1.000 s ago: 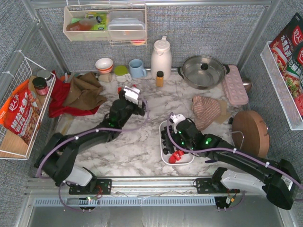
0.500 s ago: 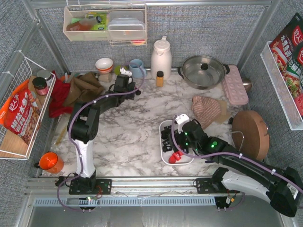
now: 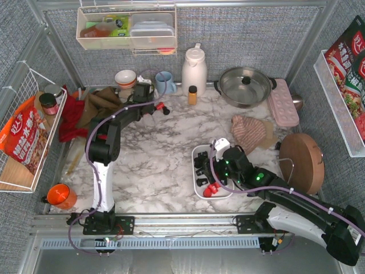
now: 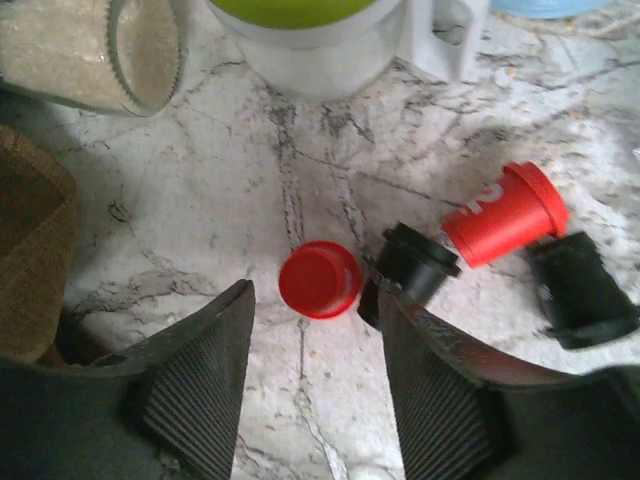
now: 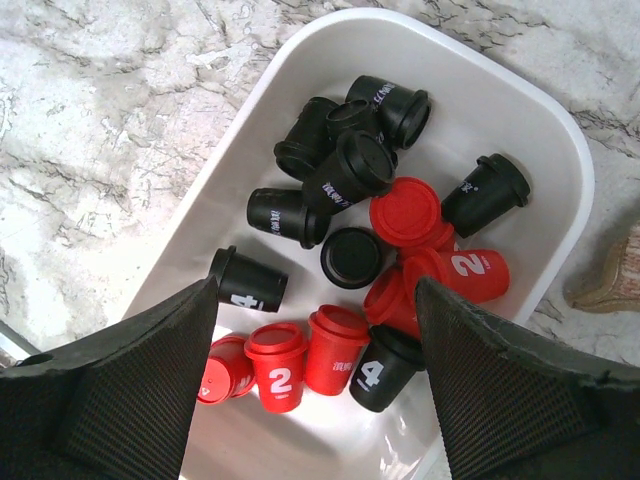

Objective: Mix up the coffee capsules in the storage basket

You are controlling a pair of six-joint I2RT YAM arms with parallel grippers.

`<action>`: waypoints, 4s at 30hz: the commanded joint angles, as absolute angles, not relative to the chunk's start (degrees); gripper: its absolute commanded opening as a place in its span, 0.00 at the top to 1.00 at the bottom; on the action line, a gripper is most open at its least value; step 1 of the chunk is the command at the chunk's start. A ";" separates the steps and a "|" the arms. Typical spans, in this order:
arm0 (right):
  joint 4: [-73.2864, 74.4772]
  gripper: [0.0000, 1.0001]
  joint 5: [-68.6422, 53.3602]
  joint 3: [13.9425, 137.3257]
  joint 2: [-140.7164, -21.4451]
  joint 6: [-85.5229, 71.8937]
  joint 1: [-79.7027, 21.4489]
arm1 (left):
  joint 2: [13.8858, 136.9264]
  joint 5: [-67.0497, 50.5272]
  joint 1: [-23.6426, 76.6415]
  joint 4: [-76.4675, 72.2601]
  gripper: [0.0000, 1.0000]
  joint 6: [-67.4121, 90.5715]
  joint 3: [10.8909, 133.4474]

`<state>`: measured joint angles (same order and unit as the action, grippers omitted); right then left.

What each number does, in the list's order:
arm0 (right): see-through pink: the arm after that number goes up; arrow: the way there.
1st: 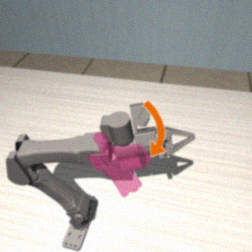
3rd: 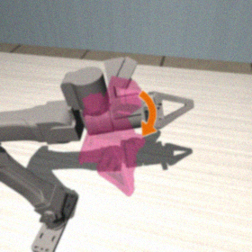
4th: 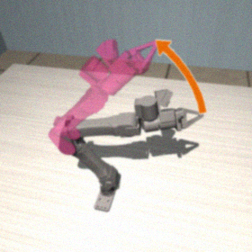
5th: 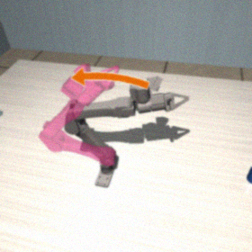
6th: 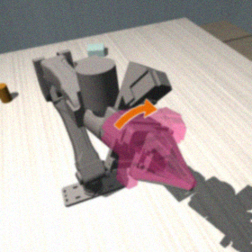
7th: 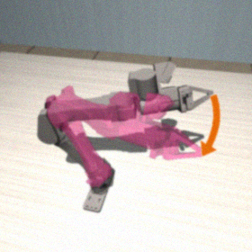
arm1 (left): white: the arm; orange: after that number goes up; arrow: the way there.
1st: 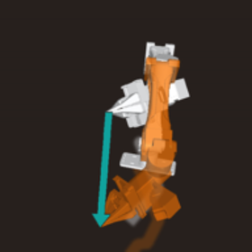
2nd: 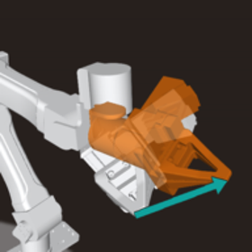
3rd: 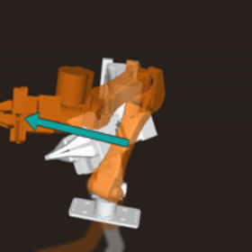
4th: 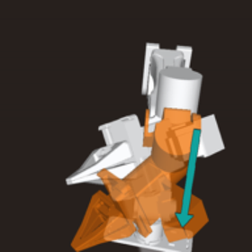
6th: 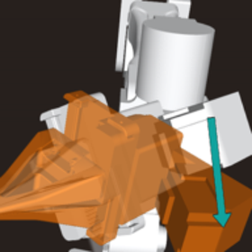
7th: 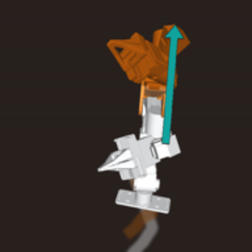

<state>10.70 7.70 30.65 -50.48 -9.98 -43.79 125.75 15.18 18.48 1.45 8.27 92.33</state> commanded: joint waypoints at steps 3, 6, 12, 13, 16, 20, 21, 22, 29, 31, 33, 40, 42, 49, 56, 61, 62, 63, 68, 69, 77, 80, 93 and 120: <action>8.82 0.16 7.03 30.37 -49.97 -10.12 -43.60 | 129.05 13.80 17.19 3.55 0.41 8.88 96.42; 8.98 0.17 7.03 30.35 -49.54 -10.12 -43.53 | 130.27 14.03 16.76 4.07 0.43 9.14 97.77; 9.31 0.17 7.03 30.41 -49.31 -10.20 -43.37 | 130.67 11.80 16.48 2.51 0.46 8.05 98.23; 9.32 0.17 7.03 30.40 -49.33 -10.20 -43.35 | 130.79 11.54 16.44 2.62 0.48 8.15 98.38; 9.40 0.17 7.07 30.48 -49.28 -10.18 -43.33 | 131.11 11.32 16.44 3.13 0.53 8.69 98.53; 9.70 0.17 7.19 30.50 -48.98 -10.19 -43.25 | 131.48 10.46 16.30 4.51 0.64 8.78 98.55; 9.81 0.17 7.28 30.50 -48.77 -10.20 -43.24 | 131.47 10.25 16.31 4.94 0.65 8.93 98.56; 9.96 0.16 7.36 30.50 -48.64 -10.20 -43.18 | 131.53 10.10 16.27 5.44 0.66 9.08 98.53; 11.22 0.16 8.06 30.69 -46.44 -10.33 -43.07 | 125.05 7.98 16.25 4.41 0.76 11.05 94.52; 11.79 0.16 8.53 30.83 -45.54 -10.44 -42.99 | 120.18 6.03 16.47 2.34 0.76 11.96 91.01; 12.39 0.16 9.28 30.81 -44.45 -10.61 -42.98 | 114.80 4.02 17.18 -0.67 0.76 12.53 86.34; 13.28 0.16 9.47 30.18 -40.89 -10.91 -42.72 | 93.73 -6.48 22.66 -11.79 0.75 12.04 64.89; 10.52 0.17 6.60 29.22 -39.85 -9.78 -42.71 | 89.02 -8.93 25.38 -15.01 0.75 12.15 59.16; 5.85 0.19 -0.39 28.13 -35.67 -9.32 -42.74 | 76.48 -16.76 38.38 -27.05 0.72 9.09 44.56; 13.66 0.18 10.86 30.58 -33.17 -12.13 -42.67 | 76.05 -20.13 49.22 -34.96 0.69 9.66 38.83; 16.08 0.18 14.90 29.85 -31.05 -13.42 -42.63 | 80.37 -21.82 54.31 -35.01 0.57 8.66 38.33; 16.35 0.17 15.39 29.88 -30.81 -13.44 -42.65 | 80.94 -22.40 54.70 -36.31 0.54 9.34 37.74; 16.56 0.17 15.77 29.88 -30.62 -13.37 -42.65 | 81.30 -22.89 54.97 -38.15 0.50 10.03 36.92; 17.05 0.16 17.26 30.15 -31.04 -13.19 -42.63 | 80.81 -15.17 55.11 -42.33 0.01 11.08 33.02; 17.05 0.16 17.19 30.15 -31.21 -13.18 -42.63 | 80.45 -9.81 55.11 -41.87 0.01 11.48 32.70; 17.05 0.16 16.79 29.87 -32.25 -12.58 -42.63 | 80.06 22.73 48.26 -40.89 0.01 14.46 33.49; 16.97 0.16 16.96 29.64 -32.34 -12.21 -42.64 | 83.05 30.25 43.89 -40.79 0.01 16.45 35.19; 14.82 0.16 17.14 28.14 -33.57 -10.18 -42.48 | 108.98 10.50 20.80 -18.16 0.46 15.18 63.17; 13.27 0.16 15.20 27.13 -34.06 -9.65 -41.13 | 134.62 -10.35 14.77 5.69 0.50 -1.96 100.86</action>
<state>14.76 15.51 27.03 -34.26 -9.72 -41.25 133.62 -6.66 14.85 1.89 -1.10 99.61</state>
